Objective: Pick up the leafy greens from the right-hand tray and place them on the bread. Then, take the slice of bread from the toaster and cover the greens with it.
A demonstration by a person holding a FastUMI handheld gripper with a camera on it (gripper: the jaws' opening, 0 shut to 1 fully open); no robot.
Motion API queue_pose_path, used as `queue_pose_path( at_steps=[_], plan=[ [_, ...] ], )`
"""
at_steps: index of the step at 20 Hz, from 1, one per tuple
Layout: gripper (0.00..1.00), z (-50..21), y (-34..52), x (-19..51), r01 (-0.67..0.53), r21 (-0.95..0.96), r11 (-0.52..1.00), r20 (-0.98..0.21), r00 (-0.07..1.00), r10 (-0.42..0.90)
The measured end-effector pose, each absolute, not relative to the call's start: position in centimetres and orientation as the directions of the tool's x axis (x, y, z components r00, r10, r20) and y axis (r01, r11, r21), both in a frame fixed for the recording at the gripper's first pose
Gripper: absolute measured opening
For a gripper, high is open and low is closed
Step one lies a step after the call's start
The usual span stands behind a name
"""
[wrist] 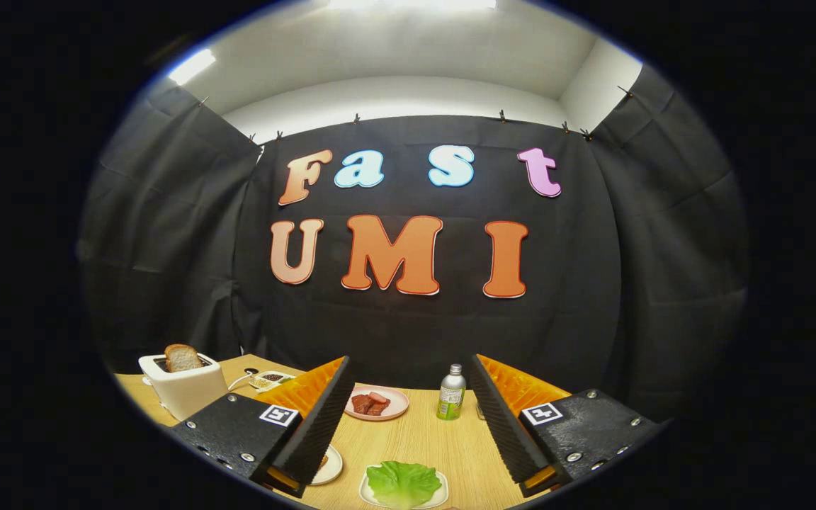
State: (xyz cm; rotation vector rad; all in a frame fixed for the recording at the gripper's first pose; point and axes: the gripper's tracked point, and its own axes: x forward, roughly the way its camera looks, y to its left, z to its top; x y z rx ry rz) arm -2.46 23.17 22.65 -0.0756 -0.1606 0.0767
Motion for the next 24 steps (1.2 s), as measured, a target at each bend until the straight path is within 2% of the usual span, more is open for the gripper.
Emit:
queue_pose_path(
  at_steps=[8,12,16,21,24],
  plan=[
    [0.99,20.9,23.8,-2.2,-0.096,-0.104,0.990,0.125,0.986,0.109],
    [0.98,14.5,23.5,-0.5,-0.133,-0.097,0.986,-0.079,0.989,0.126],
    [0.98,8.1,22.6,1.3,-0.149,-0.102,0.984,-0.318,0.942,0.109],
    [0.98,1.3,22.9,2.0,-0.184,-0.033,0.982,-0.573,0.809,0.132],
    [0.97,-1.6,23.3,2.1,-0.194,-0.002,0.981,-0.673,0.726,0.142]
  ],
)
